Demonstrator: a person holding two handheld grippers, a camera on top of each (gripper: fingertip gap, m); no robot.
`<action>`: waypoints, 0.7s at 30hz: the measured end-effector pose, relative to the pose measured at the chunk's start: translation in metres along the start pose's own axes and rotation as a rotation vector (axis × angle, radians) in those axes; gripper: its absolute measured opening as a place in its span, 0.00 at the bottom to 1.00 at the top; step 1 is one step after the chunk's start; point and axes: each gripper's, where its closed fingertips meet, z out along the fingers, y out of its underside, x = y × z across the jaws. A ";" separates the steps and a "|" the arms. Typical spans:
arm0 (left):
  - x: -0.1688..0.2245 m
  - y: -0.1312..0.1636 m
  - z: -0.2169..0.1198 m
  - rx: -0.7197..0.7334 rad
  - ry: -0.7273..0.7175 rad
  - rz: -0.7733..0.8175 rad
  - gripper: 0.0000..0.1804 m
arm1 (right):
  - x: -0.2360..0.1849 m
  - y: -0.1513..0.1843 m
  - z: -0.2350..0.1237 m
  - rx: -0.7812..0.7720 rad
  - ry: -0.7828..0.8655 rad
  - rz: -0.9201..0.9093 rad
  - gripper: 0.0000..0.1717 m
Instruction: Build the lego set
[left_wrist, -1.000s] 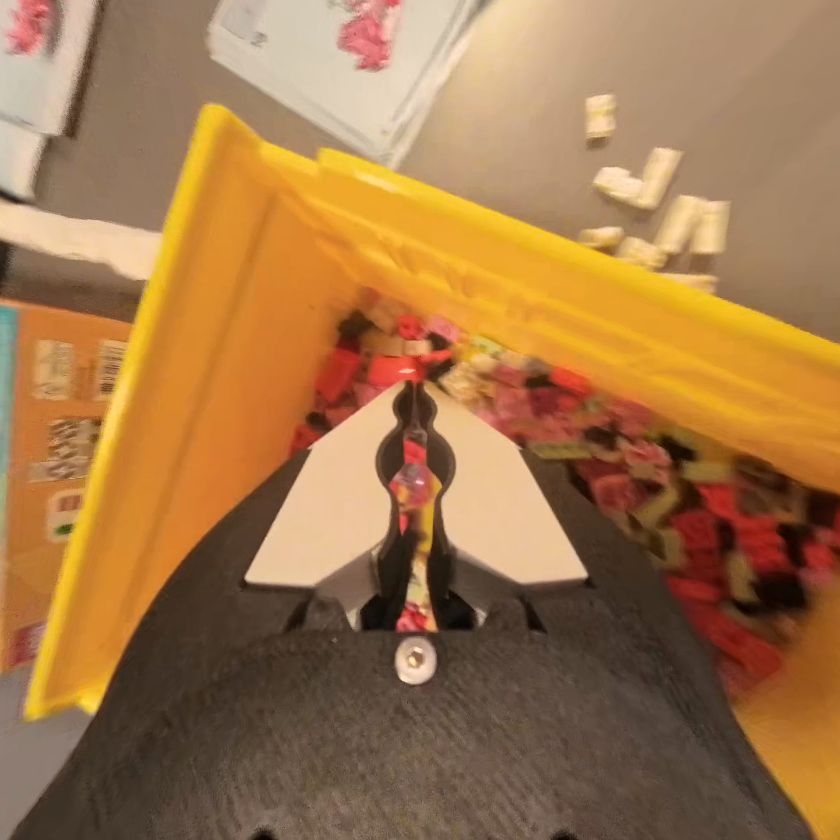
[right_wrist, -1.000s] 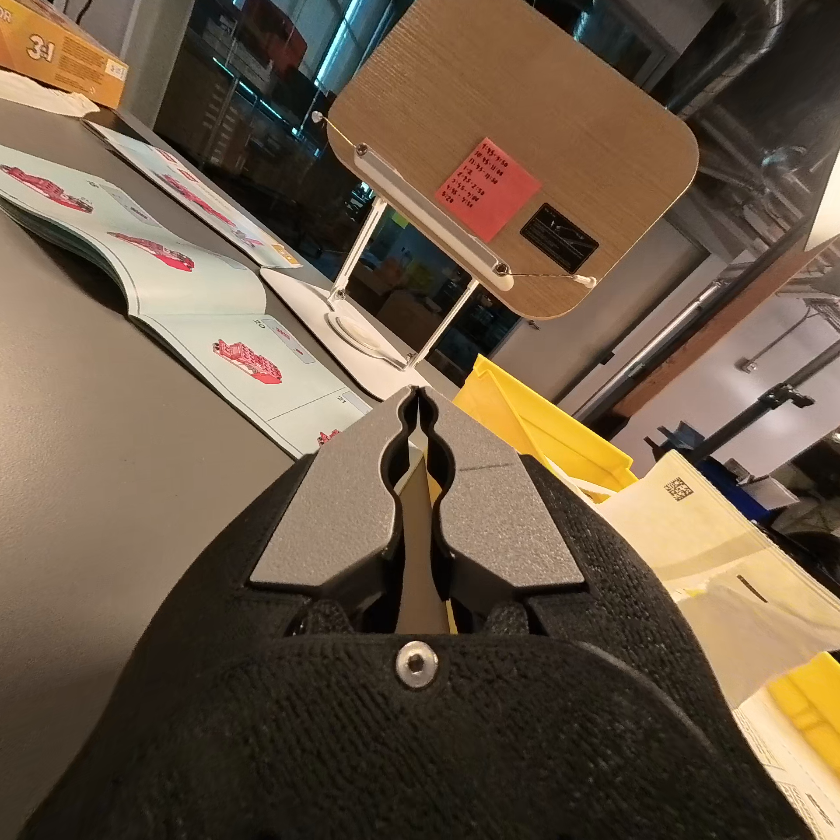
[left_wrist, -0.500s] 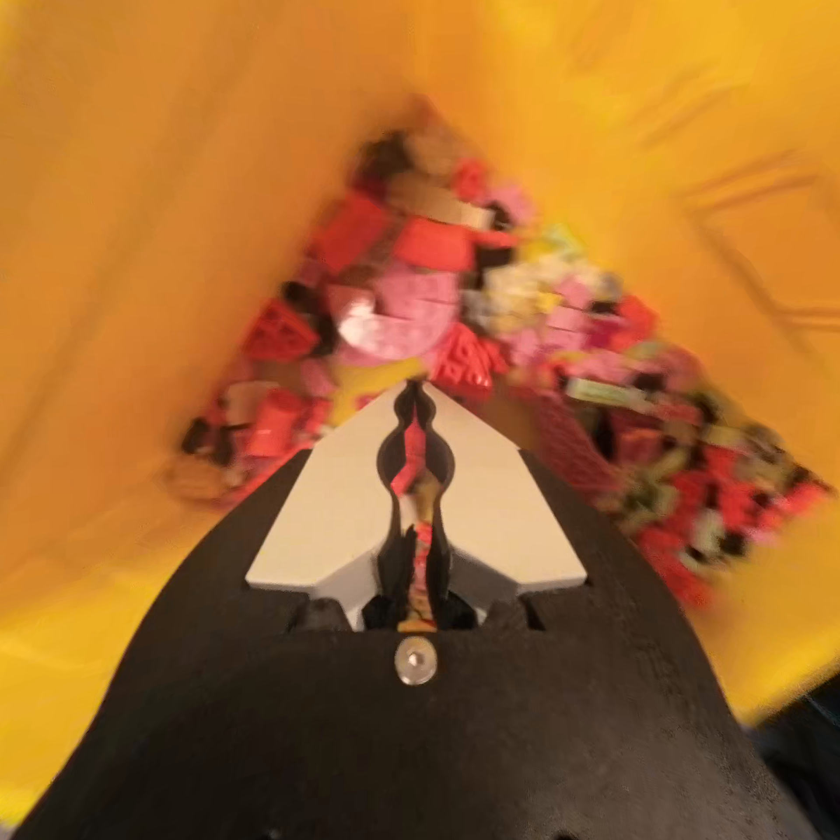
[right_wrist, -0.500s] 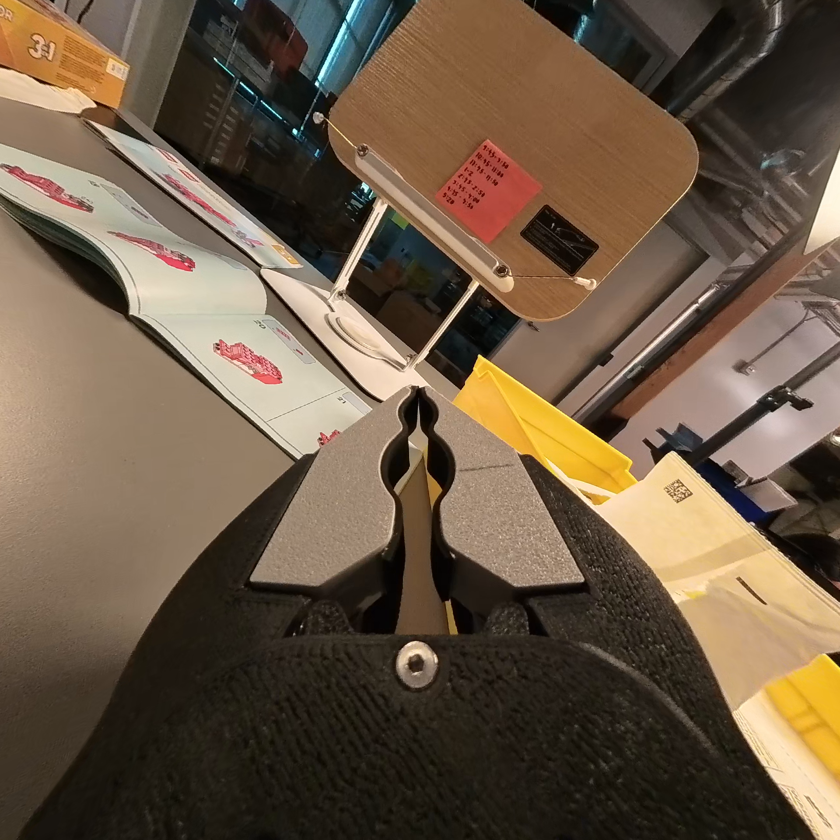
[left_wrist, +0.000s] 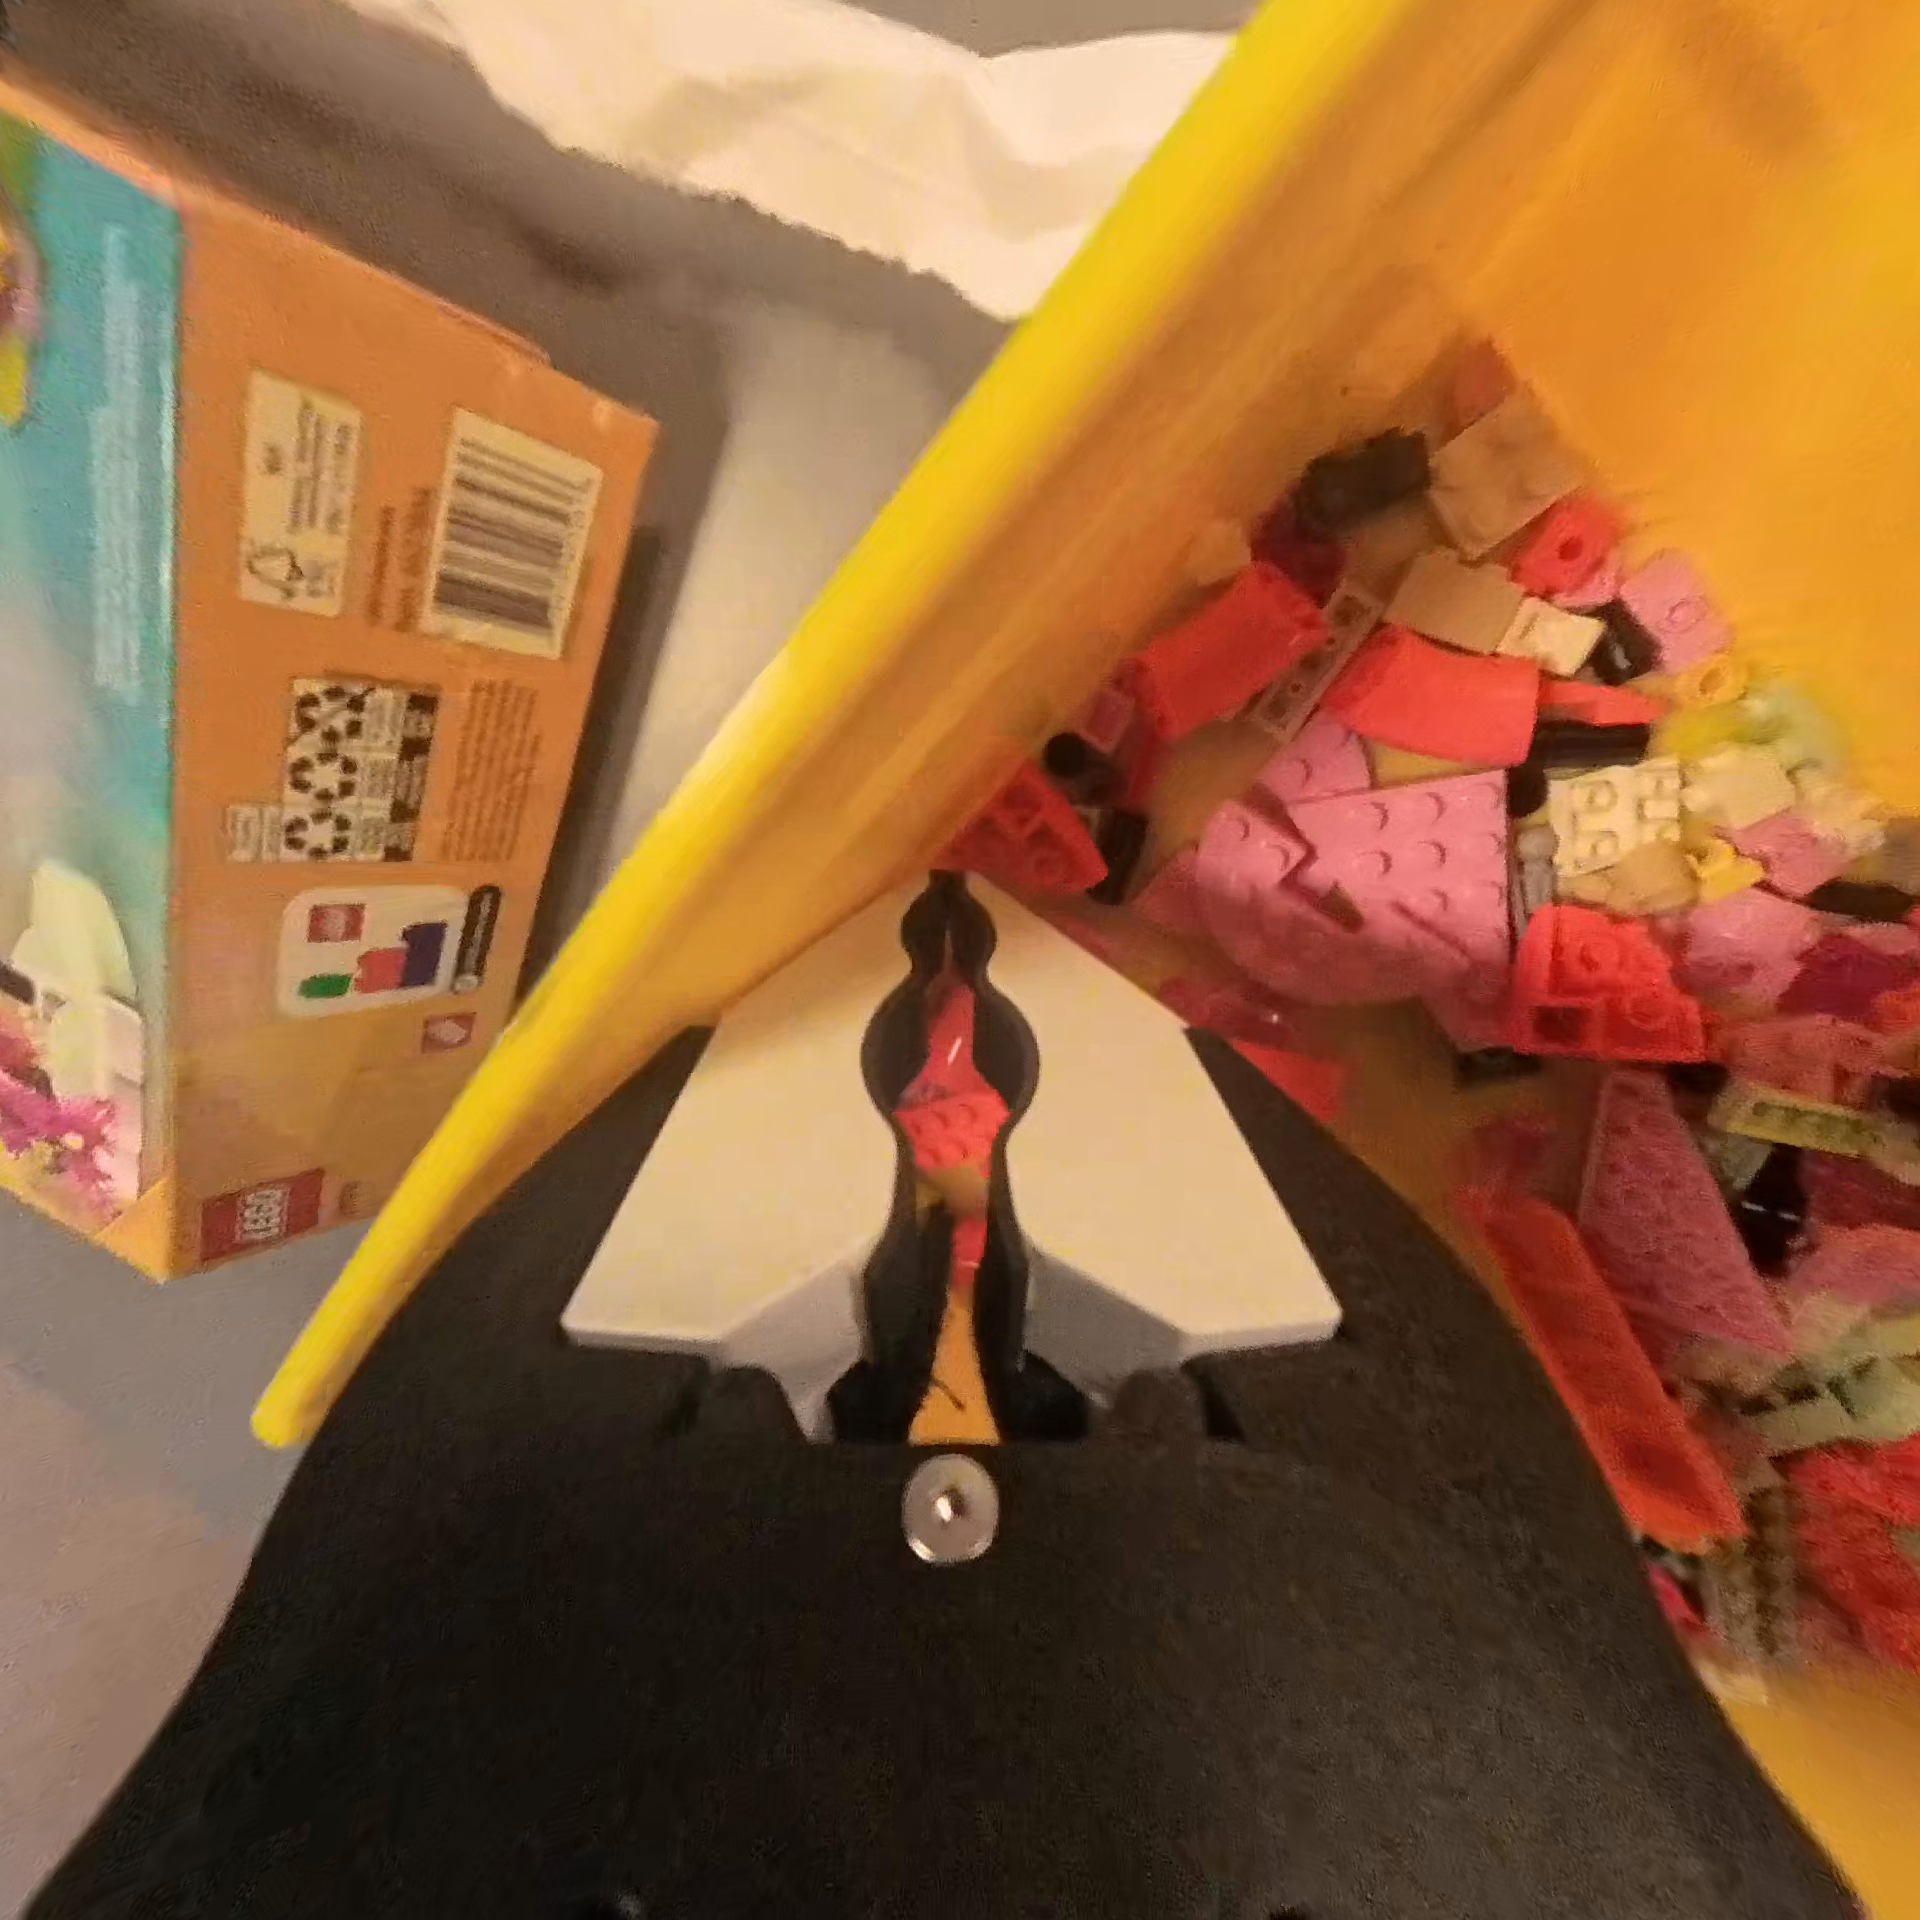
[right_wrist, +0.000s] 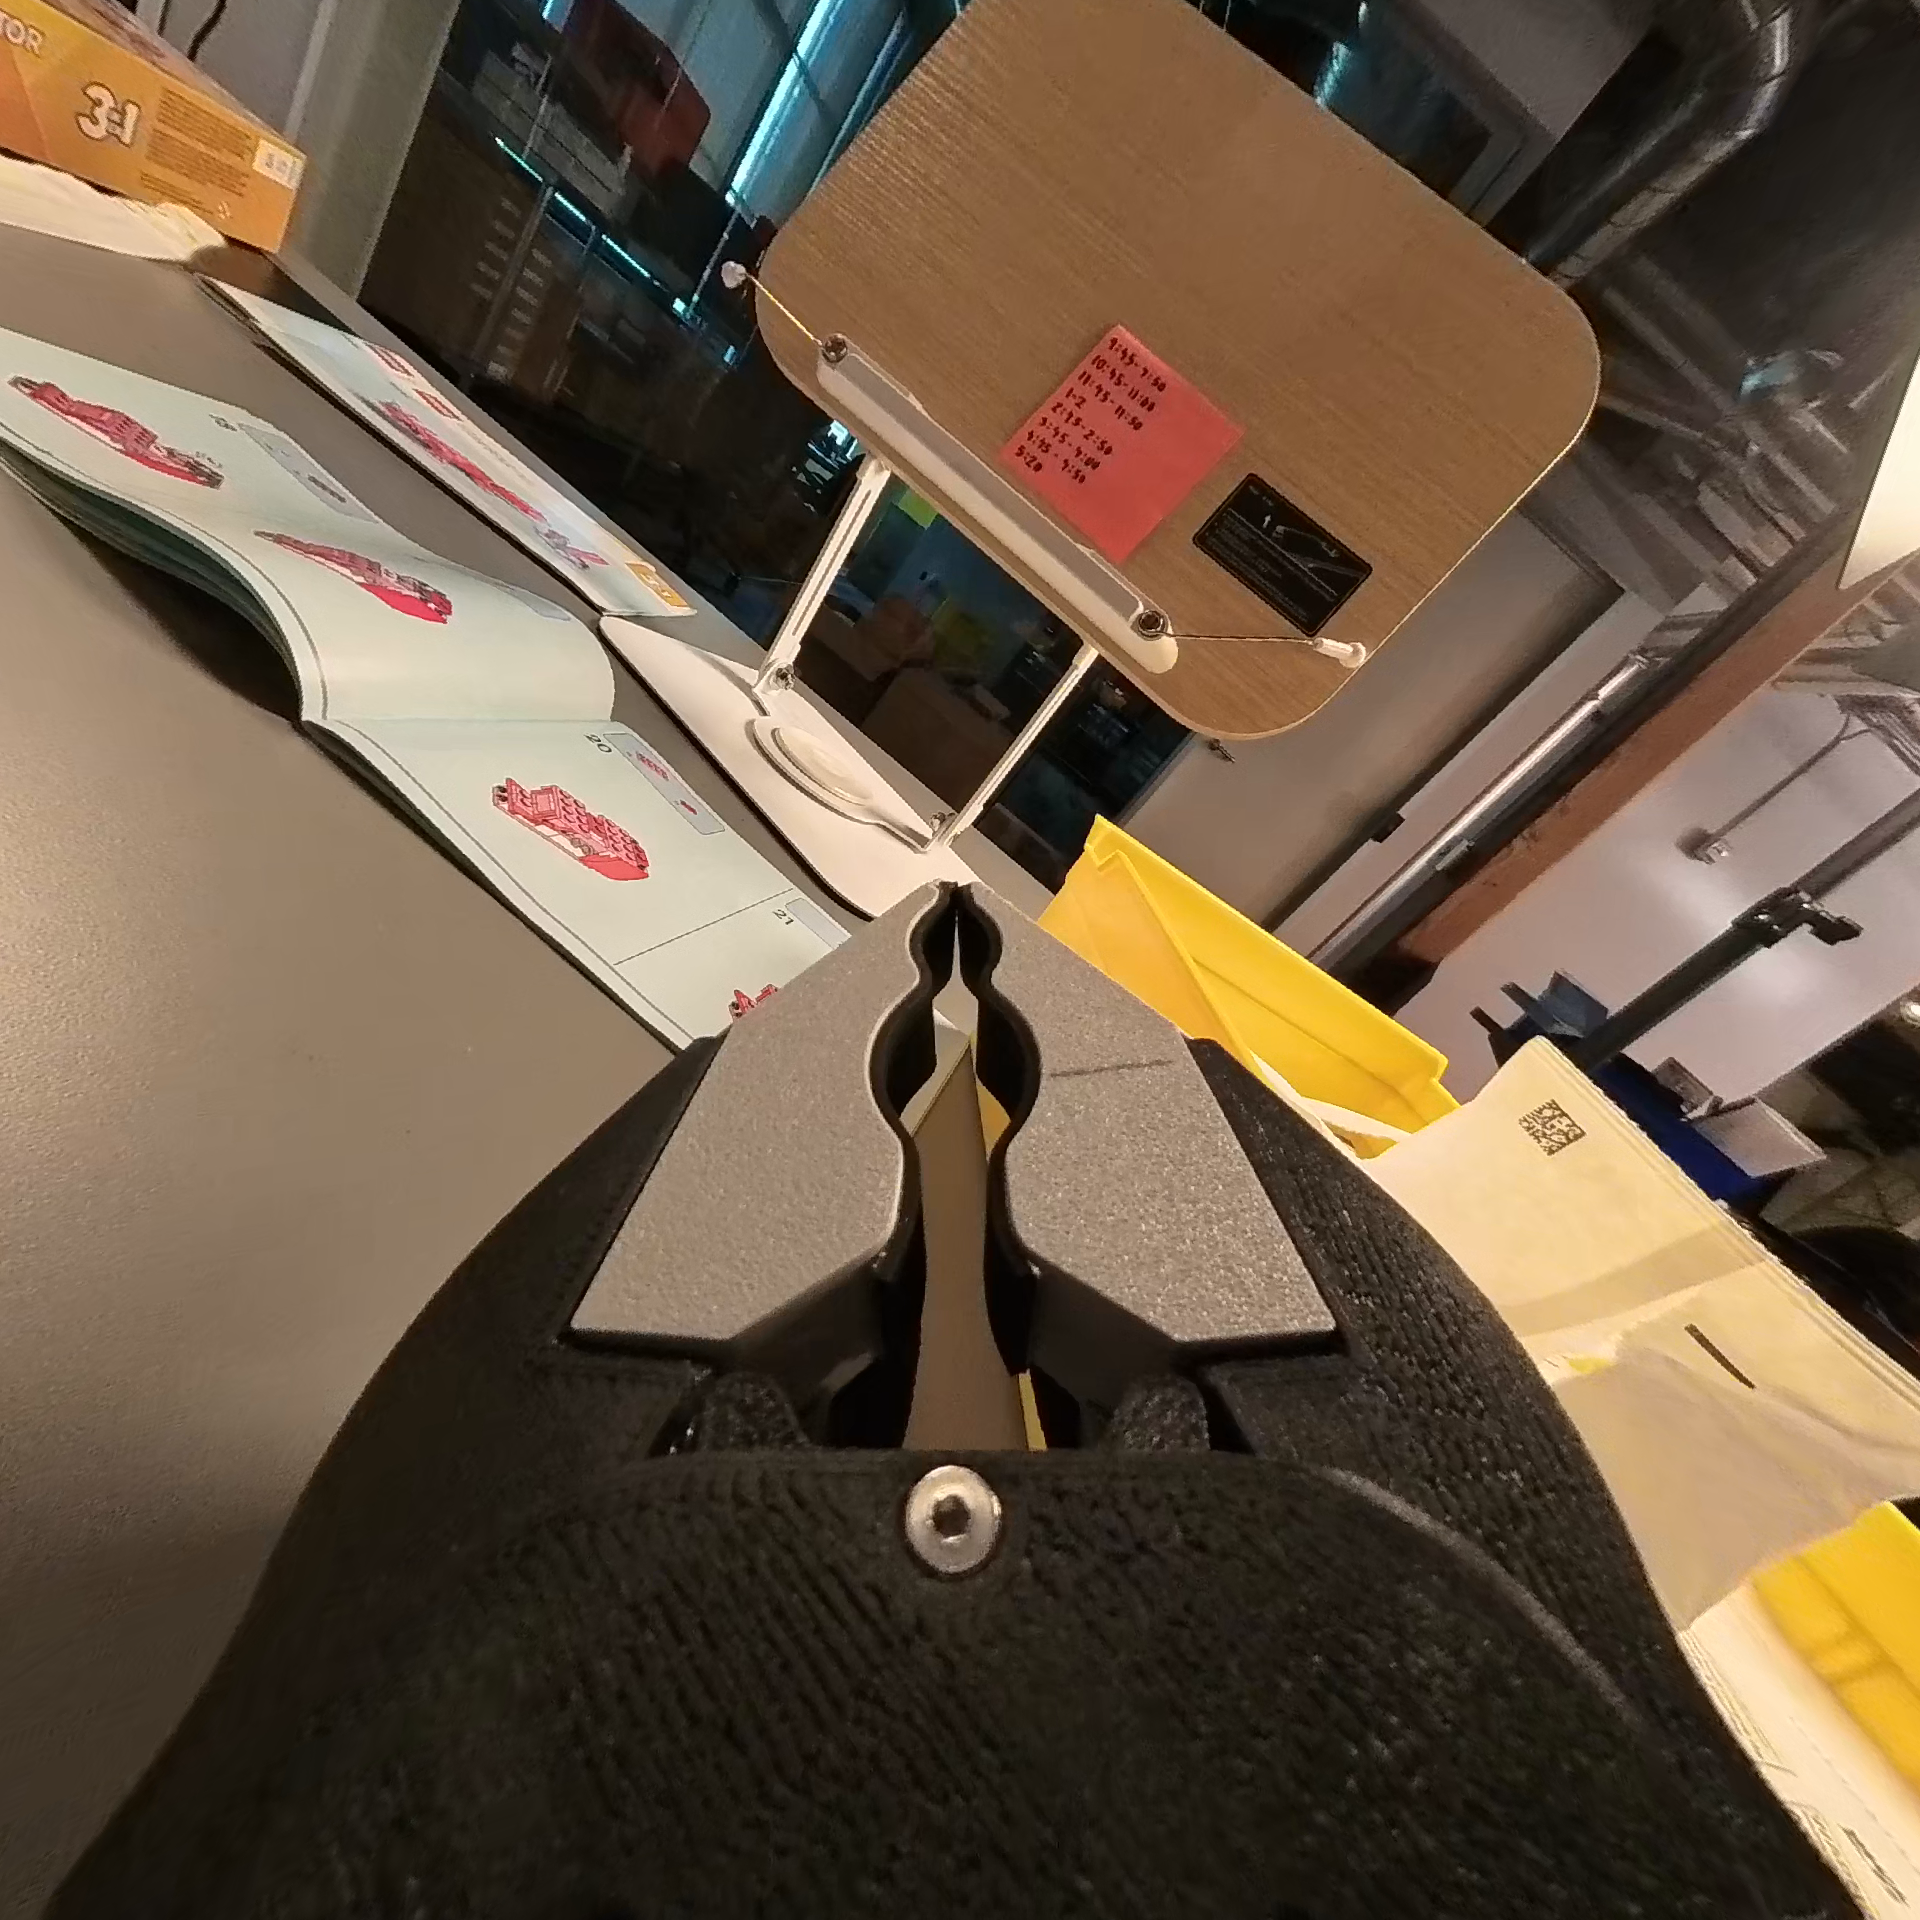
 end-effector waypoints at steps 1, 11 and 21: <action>0.001 -0.002 0.000 0.009 -0.009 0.009 0.00 | 0.000 0.000 0.000 0.001 0.000 0.001 0.00; 0.026 0.038 -0.020 -0.202 0.186 0.020 0.00 | -0.001 -0.001 0.000 0.012 -0.015 0.015 0.00; 0.037 0.035 -0.022 -0.245 0.359 -0.437 0.03 | -0.001 -0.002 -0.001 0.020 -0.014 0.021 0.00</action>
